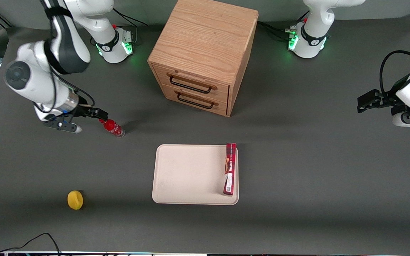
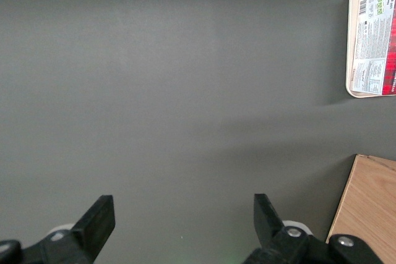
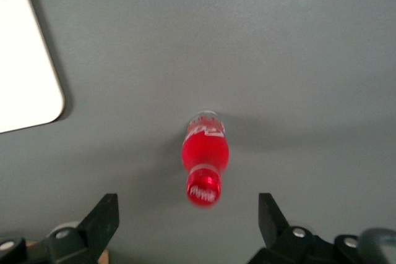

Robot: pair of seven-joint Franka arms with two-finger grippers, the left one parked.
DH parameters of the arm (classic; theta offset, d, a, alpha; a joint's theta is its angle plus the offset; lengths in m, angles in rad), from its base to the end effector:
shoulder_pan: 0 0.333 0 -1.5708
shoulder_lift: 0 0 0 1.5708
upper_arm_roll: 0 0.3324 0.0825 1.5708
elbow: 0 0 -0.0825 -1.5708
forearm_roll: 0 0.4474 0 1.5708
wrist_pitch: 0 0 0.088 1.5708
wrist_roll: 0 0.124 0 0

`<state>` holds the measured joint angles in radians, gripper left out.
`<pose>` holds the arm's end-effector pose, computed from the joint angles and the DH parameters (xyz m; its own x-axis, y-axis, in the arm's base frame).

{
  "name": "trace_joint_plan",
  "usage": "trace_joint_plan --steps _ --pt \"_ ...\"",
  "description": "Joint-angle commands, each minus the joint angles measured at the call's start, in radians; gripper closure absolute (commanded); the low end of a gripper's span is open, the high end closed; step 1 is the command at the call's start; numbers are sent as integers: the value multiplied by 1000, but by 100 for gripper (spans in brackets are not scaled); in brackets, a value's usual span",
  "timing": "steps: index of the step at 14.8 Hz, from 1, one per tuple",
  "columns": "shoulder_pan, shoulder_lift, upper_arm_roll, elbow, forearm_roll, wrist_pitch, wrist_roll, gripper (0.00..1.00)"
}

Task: Place coke bottle on tray
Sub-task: 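Close the right gripper around the red coke bottle, then lift the bottle and carry it over the cream tray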

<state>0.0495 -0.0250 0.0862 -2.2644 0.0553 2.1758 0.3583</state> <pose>0.5509 0.0781 0.3254 0.9650 -0.2515 -0.0746 -0.2534 -0.9672 -0.0161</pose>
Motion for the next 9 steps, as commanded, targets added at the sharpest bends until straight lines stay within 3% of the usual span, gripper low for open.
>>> trace_joint_plan --steps 1,3,4,5,6,9 --pt "10 30 1 -76 -11 151 31 0" --pt "9 45 1 -102 -23 208 31 0" --pt "9 45 1 -106 -37 210 31 20" --pt "9 45 1 -106 -38 208 31 72" --pt "10 45 3 -106 -38 207 31 100" --pt "12 39 3 -106 -38 199 31 100"
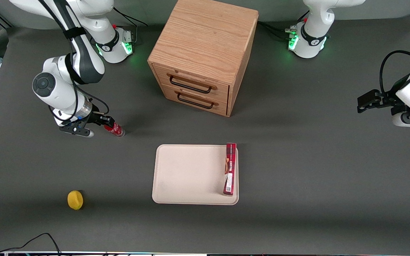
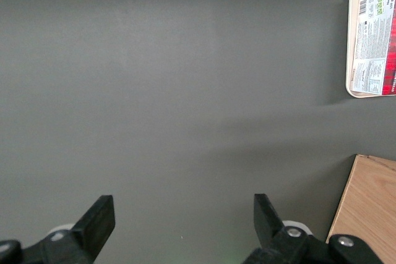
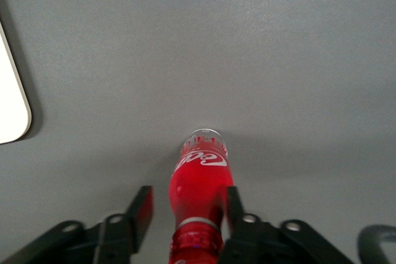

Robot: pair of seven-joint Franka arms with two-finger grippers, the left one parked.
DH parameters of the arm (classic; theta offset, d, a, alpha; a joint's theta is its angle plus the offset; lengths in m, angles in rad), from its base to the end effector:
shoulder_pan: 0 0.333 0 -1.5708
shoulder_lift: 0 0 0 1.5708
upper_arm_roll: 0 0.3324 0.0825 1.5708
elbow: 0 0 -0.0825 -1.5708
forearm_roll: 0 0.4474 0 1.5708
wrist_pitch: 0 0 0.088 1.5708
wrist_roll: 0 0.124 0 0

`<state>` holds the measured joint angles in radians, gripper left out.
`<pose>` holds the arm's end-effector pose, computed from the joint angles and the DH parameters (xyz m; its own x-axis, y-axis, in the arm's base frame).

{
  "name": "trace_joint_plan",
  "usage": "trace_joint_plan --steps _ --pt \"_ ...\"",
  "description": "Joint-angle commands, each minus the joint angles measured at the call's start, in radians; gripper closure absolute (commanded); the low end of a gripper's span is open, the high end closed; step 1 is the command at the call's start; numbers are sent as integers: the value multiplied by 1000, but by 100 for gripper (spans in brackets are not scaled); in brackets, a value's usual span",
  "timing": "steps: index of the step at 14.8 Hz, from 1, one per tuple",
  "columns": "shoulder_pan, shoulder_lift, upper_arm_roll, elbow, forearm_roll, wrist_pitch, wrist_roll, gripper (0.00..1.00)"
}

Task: Place coke bottle on tray
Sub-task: 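Lift the bottle and carry it over the cream tray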

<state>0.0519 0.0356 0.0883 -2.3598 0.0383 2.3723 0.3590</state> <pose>0.5382 0.0770 0.2638 0.9693 -0.2437 -0.0321 -0.2444 -0.9695 -0.0191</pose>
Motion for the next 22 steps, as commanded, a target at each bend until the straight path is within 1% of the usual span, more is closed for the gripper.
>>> trace_joint_plan --steps 1,3,4,5,8,10,12,13,14,15,16,17,19,21,22 --pt "9 -28 1 -9 -21 -8 29 100" --pt "8 -52 5 11 -21 -68 20 100" --pt "6 -69 5 43 -23 -120 15 100" --pt "3 -86 5 92 -23 -204 -1 100" --pt "-1 -85 -8 352 -23 -514 -67 100" --pt "0 -45 -9 561 -21 -689 -66 100" --pt "11 57 5 824 -15 -857 -19 100" --pt "16 151 14 984 -17 -937 62 100" --pt "23 261 54 1151 -17 -1028 145 100" --pt "29 370 101 1307 -20 -1079 238 100" --pt "35 456 143 1415 -20 -1084 347 100" --pt "57 522 177 1463 -23 -1067 454 100" --pt "89 596 199 1475 -28 -925 633 100" --pt "123 683 212 1476 -93 -807 743 100" --pt "128 725 240 1475 -125 -741 794 100"
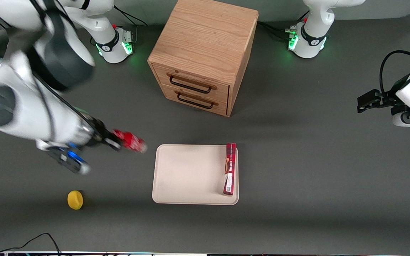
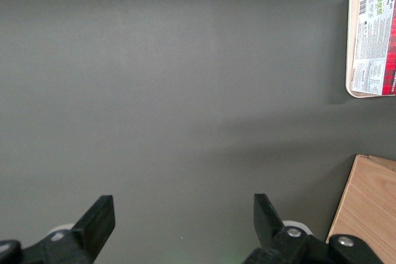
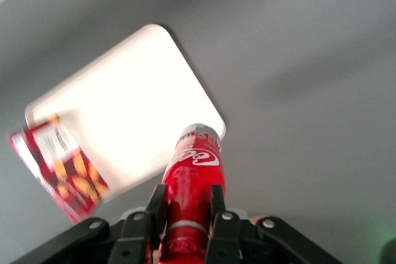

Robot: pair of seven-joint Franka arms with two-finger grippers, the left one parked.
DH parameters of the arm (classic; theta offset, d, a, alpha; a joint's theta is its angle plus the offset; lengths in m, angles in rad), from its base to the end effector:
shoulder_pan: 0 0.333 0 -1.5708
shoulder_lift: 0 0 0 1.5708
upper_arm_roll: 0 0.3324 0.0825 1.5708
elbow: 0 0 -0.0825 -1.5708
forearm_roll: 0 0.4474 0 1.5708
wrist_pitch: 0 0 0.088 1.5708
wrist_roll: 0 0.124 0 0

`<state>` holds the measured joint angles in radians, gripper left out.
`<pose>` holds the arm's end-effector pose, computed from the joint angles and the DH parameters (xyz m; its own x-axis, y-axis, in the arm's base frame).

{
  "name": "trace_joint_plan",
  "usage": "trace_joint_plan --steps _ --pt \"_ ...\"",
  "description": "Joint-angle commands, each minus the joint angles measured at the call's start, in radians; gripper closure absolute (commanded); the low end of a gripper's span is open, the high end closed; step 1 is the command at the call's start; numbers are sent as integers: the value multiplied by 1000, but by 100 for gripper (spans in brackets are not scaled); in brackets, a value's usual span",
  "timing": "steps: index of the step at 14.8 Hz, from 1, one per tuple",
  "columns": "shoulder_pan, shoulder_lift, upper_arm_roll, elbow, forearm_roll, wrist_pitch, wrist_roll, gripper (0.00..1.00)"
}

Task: Place coke bottle on tray
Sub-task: 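Lift the bottle and carry it over the cream tray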

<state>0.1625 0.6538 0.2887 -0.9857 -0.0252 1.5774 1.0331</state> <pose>0.7471 0.2787 0.4824 0.7981 -0.5840 -0.1485 -0.5949 -0.8028 -0.0406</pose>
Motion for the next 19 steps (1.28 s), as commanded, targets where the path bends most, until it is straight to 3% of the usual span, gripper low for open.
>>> trace_joint_plan --steps 1,7,10,11,13,16,19 --pt "17 151 50 101 -93 108 157 100" --pt "20 286 55 99 -188 292 214 100" --pt "20 308 55 99 -191 331 220 100" --pt "19 308 55 98 -193 332 217 73" --pt "19 306 55 98 -235 331 209 0" --pt "3 274 85 99 -239 281 190 0" --pt "-24 118 101 93 -236 92 32 0"
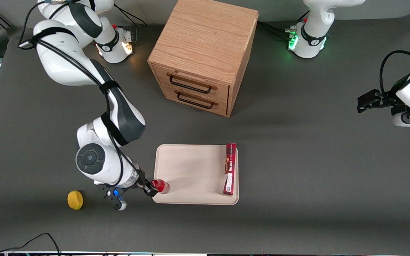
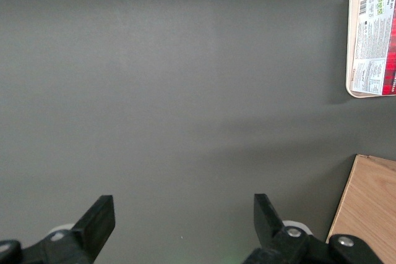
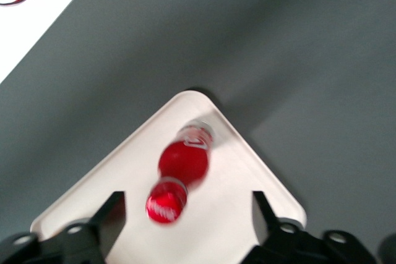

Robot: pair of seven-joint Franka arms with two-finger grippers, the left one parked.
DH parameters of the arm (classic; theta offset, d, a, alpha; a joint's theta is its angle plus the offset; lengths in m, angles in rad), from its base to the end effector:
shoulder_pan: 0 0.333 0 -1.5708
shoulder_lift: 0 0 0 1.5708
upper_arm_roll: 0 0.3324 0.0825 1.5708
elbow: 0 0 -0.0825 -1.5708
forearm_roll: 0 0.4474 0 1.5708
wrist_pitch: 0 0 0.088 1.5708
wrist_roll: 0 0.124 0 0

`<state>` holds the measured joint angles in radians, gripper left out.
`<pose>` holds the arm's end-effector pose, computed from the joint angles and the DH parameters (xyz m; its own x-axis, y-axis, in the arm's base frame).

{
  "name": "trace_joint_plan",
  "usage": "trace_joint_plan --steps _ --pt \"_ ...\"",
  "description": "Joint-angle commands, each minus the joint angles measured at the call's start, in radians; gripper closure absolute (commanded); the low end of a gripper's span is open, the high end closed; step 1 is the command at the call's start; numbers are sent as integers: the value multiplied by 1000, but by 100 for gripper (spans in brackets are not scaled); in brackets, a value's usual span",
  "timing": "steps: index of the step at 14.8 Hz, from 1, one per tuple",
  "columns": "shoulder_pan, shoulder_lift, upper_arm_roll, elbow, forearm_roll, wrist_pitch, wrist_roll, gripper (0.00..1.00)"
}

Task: Place coke bottle on tray

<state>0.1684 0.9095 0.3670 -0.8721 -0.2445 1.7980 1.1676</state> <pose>0.8030 0.3034 0.3600 0.7482 -0.6632 -0.0201 -0.6627 -0.7455 -0.0707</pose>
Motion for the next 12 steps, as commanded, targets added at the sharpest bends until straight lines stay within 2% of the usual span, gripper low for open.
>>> trace_joint_plan --steps 1,3,5,8,9,12 --pt "-49 -214 32 -31 -12 -222 -200 0" --pt "-96 -378 39 -108 17 -383 -378 0" --pt "-141 -557 -9 -265 120 -440 -503 0" --pt "-141 -878 -233 -644 293 -361 -745 0" --pt "-138 -961 -276 -765 307 -326 -796 0" --pt "-144 -1133 -318 -1054 307 -189 -861 0"
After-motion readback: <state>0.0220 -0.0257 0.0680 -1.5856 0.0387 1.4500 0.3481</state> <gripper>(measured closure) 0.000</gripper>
